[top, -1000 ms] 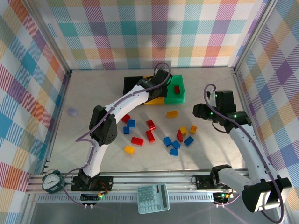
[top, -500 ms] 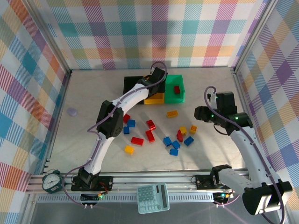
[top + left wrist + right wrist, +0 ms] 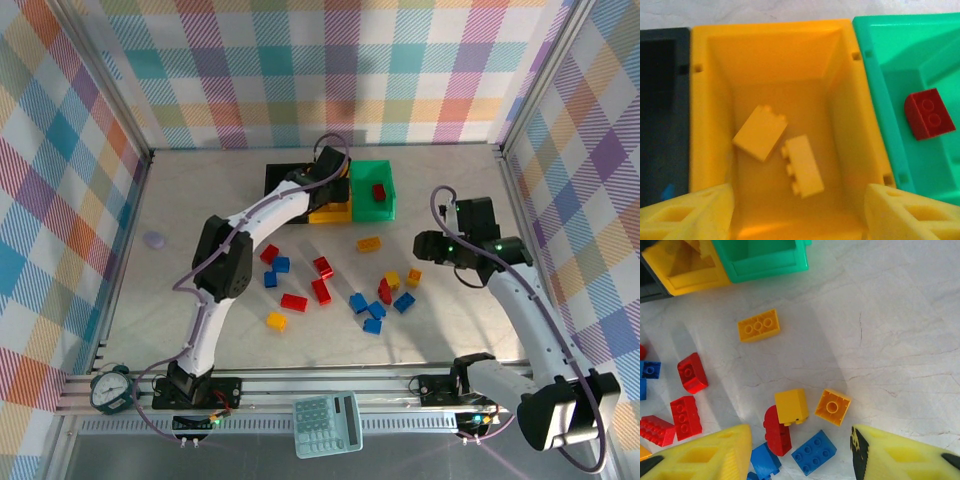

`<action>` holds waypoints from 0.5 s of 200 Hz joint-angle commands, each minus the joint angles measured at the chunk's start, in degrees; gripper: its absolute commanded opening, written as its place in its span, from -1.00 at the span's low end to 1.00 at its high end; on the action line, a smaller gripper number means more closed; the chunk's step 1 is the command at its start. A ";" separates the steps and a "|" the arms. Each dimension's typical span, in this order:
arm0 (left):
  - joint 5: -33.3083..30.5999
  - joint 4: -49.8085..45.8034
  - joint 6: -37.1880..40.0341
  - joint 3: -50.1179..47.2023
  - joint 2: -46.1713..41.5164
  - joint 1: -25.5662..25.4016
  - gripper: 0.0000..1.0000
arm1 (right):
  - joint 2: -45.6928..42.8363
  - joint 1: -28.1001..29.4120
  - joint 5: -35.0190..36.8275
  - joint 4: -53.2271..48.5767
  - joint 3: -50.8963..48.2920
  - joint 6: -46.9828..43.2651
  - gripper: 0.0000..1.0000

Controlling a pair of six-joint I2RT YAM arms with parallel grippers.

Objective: Sort the legos into containers by color

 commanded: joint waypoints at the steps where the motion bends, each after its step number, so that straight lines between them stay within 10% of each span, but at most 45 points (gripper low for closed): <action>1: 0.33 2.12 -1.94 -5.32 -9.03 0.27 0.39 | 1.42 -0.53 1.13 0.37 -1.78 2.84 0.11; 100: -2.03 -6.81 -4.03 -21.64 -27.14 0.18 0.41 | 8.18 4.52 9.89 4.50 -9.36 15.03 0.13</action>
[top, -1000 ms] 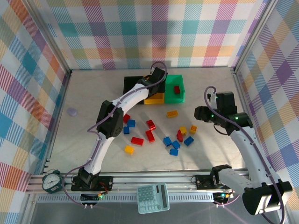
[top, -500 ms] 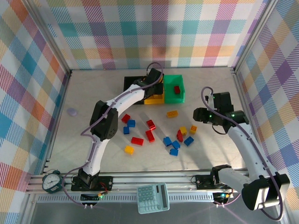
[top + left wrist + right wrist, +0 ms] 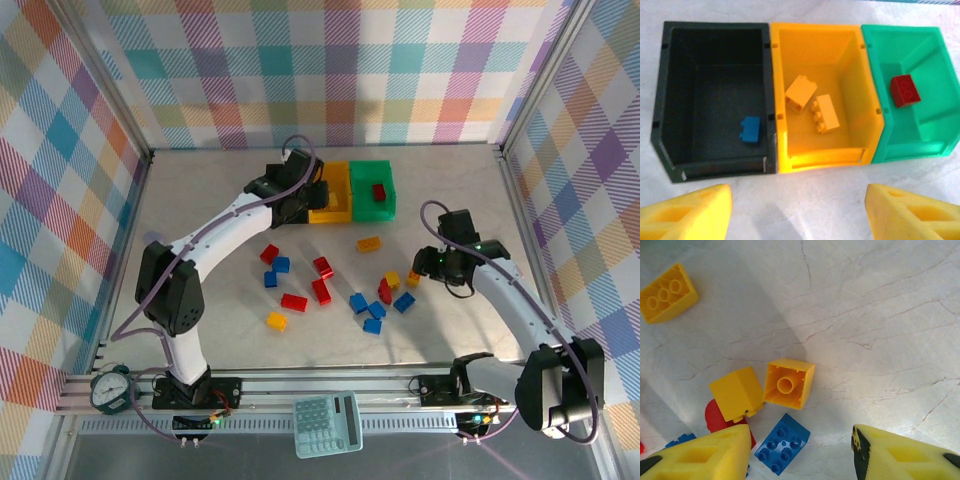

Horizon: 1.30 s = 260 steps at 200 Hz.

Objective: Sort the legos into containers by color

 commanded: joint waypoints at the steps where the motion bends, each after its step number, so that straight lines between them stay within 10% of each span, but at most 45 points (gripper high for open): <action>1: -1.72 -4.38 -1.11 -2.44 -3.89 0.18 0.41 | 2.01 1.97 2.57 2.34 -1.34 4.44 0.14; 115: 1.54 -3.69 -5.15 -12.86 -12.22 0.18 0.42 | 13.93 4.77 2.11 8.14 -0.02 5.99 0.19; 260: 1.28 -7.46 -6.47 -13.76 -15.93 -0.77 0.41 | 16.18 5.28 -0.85 6.09 13.11 -3.05 -0.44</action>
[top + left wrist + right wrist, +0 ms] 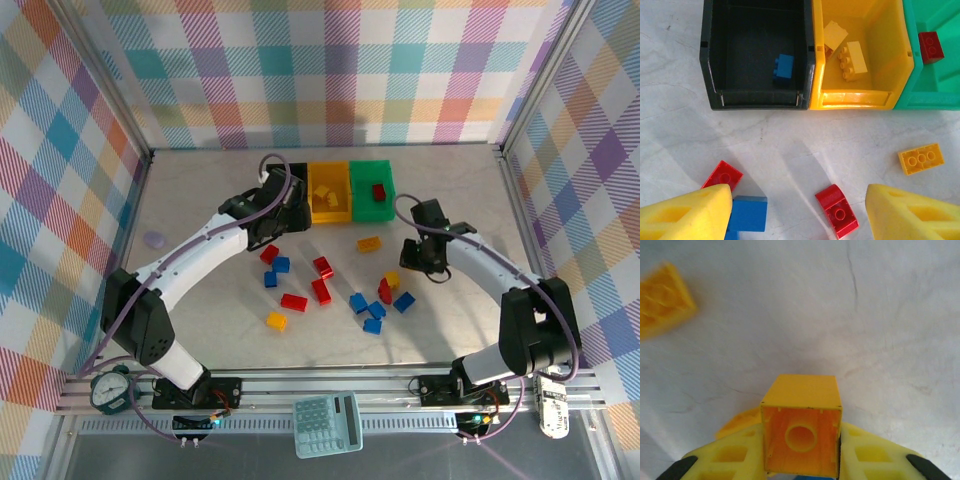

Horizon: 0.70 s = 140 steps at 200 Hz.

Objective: Sort the legos into containers by color

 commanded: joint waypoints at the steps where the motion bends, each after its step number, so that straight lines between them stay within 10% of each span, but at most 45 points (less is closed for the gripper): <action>1: -0.48 -2.31 -1.60 -0.83 -2.79 -0.63 0.41 | 0.44 0.76 -2.26 -0.14 6.28 -3.42 -0.44; 140: -5.25 -10.22 -7.10 -3.45 -7.66 -3.96 0.42 | 32.55 8.24 -6.53 1.92 49.97 -9.50 -0.46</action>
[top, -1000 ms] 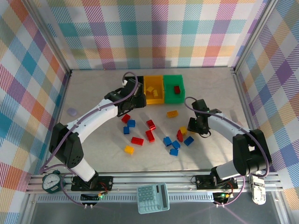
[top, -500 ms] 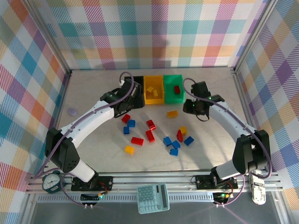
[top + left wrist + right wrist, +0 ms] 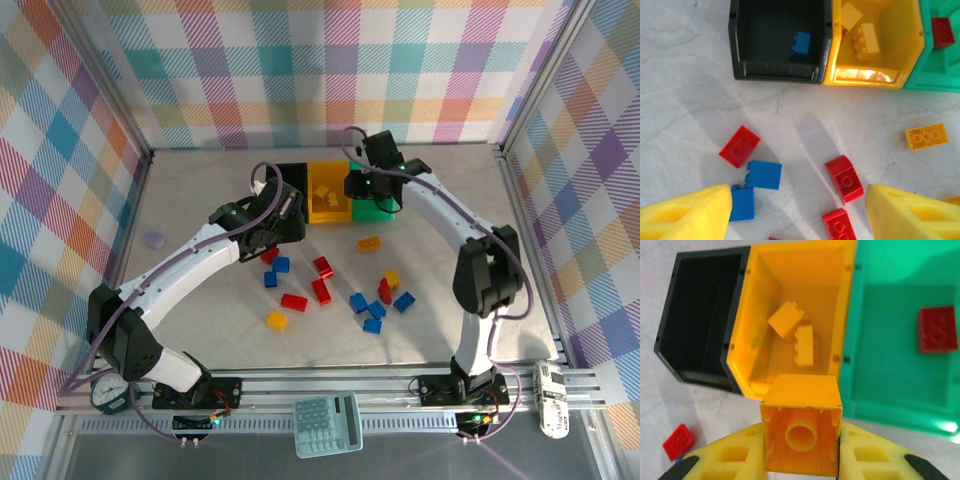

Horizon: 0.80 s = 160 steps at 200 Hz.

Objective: Sort the legos into containers by color

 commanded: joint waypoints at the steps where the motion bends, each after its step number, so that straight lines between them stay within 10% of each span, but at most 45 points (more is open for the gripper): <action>1: -1.95 -2.57 -1.95 -1.51 -1.91 -0.54 0.42 | 5.54 0.12 -1.26 -0.65 6.72 -2.20 -0.46; 67: -2.56 -3.74 -2.72 -0.57 -1.21 -1.12 0.42 | 19.43 0.40 -2.55 -4.95 25.94 -3.41 -0.41; 110: -2.83 -4.31 -3.01 -1.13 -0.86 -1.38 0.42 | 26.07 0.37 -1.40 -11.16 38.58 -5.00 -0.01; 160: -2.13 -3.29 -3.10 -2.28 1.69 -1.38 0.49 | 20.08 0.39 -0.37 -12.64 34.17 -6.53 0.10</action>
